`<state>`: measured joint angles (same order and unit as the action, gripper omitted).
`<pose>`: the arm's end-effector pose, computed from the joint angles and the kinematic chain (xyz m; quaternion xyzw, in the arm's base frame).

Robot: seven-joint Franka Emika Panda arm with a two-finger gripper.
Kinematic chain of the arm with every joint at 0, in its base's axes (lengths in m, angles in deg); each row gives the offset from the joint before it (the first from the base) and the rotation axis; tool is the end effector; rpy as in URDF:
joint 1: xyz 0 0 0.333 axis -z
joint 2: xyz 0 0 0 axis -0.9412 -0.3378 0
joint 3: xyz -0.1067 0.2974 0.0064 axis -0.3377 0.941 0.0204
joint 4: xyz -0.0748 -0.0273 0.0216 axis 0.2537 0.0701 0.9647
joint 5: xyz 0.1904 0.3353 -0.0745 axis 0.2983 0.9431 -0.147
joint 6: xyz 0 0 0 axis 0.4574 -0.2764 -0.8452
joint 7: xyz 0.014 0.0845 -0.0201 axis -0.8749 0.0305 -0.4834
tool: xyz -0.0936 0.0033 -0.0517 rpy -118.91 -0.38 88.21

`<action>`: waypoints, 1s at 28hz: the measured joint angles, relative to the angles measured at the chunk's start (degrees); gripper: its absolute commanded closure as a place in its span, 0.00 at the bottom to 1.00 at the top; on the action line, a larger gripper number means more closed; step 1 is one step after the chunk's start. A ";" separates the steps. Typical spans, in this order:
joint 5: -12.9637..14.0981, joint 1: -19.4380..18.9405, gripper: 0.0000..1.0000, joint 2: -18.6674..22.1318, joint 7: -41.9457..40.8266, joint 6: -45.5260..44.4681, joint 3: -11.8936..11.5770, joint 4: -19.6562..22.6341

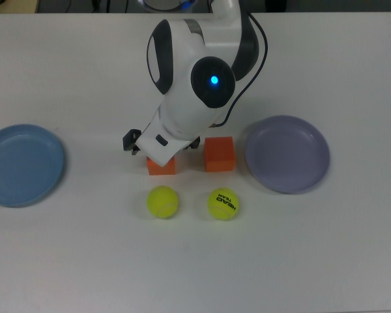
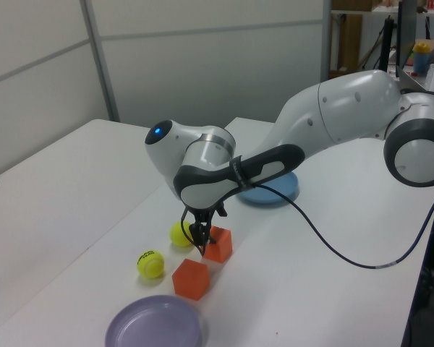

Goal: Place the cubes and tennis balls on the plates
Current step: 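Close the gripper on the orange cube and lift it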

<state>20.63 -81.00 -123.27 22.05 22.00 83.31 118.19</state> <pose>0.6758 0.1797 0.3493 0.9703 0.1638 -0.0588 0.1678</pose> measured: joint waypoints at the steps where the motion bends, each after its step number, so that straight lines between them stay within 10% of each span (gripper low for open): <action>1: -0.03 0.00 0.00 -0.16 0.00 0.19 0.01 0.00; 28: -0.51 -0.62 0.00 3.03 -4.92 0.19 0.04 -0.62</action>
<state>20.12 -81.62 -120.23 17.13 22.18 83.35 117.57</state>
